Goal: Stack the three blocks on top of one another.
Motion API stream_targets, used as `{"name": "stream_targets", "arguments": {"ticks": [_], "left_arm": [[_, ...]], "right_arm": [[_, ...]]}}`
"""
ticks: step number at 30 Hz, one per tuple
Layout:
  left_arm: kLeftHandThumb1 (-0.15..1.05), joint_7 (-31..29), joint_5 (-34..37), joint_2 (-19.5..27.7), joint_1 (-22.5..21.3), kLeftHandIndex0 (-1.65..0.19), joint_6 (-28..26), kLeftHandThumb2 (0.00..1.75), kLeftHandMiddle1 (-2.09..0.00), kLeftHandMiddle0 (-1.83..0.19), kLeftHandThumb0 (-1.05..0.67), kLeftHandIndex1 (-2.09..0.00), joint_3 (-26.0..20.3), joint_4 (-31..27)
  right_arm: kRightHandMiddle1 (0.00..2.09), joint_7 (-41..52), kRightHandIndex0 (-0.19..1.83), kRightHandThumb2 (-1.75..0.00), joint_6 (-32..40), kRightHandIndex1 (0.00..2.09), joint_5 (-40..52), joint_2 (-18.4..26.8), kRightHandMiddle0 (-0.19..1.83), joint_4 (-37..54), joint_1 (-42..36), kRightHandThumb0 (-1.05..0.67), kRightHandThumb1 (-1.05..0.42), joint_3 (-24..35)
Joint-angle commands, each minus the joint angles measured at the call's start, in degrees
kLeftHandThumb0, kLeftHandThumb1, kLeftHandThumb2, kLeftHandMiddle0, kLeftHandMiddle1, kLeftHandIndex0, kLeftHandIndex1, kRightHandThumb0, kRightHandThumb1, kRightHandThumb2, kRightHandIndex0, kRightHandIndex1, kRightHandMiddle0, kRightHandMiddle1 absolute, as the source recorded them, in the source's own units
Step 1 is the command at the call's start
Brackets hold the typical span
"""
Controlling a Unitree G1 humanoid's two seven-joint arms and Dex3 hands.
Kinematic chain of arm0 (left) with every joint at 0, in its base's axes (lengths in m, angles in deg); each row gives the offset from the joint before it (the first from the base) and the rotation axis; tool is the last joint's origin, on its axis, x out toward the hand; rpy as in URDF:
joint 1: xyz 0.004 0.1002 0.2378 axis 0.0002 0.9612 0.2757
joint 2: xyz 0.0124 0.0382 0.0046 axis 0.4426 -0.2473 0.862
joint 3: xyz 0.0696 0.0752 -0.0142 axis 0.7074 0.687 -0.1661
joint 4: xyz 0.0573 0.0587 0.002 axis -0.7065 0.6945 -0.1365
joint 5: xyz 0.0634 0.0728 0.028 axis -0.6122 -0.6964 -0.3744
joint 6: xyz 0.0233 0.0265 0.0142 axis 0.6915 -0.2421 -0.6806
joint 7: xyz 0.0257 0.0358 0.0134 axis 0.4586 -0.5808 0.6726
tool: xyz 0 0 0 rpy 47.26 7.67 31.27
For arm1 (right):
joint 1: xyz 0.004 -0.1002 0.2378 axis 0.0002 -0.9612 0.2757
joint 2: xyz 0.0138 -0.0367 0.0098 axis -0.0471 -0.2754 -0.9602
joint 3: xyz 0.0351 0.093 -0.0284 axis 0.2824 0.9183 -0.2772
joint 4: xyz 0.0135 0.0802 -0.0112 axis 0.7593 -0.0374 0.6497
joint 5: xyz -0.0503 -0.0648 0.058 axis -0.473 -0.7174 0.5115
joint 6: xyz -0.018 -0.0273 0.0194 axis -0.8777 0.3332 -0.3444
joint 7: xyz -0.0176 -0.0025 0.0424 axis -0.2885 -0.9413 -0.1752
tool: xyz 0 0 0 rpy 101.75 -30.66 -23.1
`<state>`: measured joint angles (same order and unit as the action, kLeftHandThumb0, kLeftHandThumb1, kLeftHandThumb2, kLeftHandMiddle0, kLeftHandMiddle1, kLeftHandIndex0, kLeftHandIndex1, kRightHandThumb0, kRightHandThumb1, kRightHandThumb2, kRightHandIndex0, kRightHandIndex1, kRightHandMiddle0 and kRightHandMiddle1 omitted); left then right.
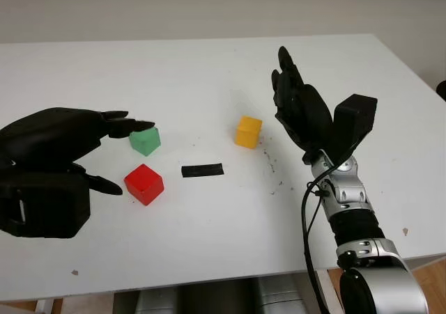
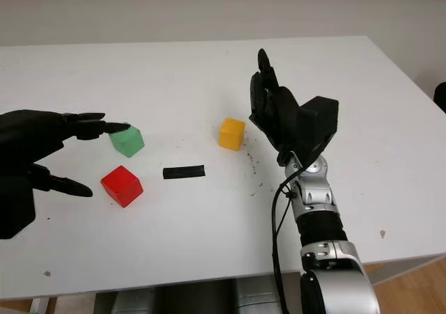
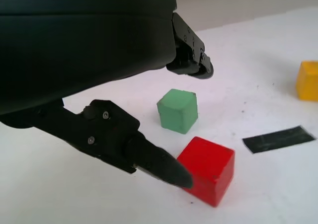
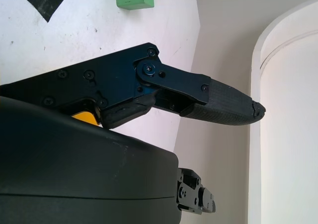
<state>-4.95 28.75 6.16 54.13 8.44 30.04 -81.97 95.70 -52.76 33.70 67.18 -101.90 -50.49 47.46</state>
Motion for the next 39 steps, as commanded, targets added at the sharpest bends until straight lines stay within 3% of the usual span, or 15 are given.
{"name": "stream_targets", "arguments": {"ticks": [1,7,12,28,39], "left_arm": [[0.75,1.2,-3.2,1.4,-2.2,-0.42,2.7,0.04,-0.03,-0.09,-0.39,-0.09,1.9,1.3],[0.73,6.6,-10.1,1.2,-5.7,-0.45,12.4,0.04,-0.03,0.03,-0.45,-0.08,4.8,6.7],[0.74,6.7,-11.4,0.0,-8.3,-0.45,15.0,0.06,-0.03,0.08,-0.48,-0.06,7.1,9.0],[0.78,-1.1,-6.8,-2.5,-9.0,-0.47,11.1,0.06,-0.04,0.13,-0.52,-0.06,8.5,8.6],[0.79,1.9,-8.4,-3.0,-7.4,-0.49,12.6,0.06,-0.06,0.13,-0.57,-0.07,9.3,10.1]], "right_arm": [[0.00,-0.1,-0.19,-0.76,-0.7,0.00,0.0,0.6,-0.19,0.2,1.3,-0.80,-1.05,0.2],[0.00,-0.2,-0.19,-0.76,-0.8,0.00,-0.1,0.7,-0.19,0.4,1.2,-0.79,-1.05,0.2],[0.00,0.1,-0.19,-0.75,-0.6,0.00,-0.1,0.9,-0.19,0.6,1.1,-0.79,-1.05,0.2],[0.00,0.1,-0.19,-0.75,0.3,0.00,-0.2,1.6,-0.19,1.2,1.4,-0.78,-1.05,0.0],[0.00,0.2,-0.19,-0.74,0.7,0.00,0.0,1.6,-0.19,1.6,1.4,-0.78,-1.05,-0.1]]}}
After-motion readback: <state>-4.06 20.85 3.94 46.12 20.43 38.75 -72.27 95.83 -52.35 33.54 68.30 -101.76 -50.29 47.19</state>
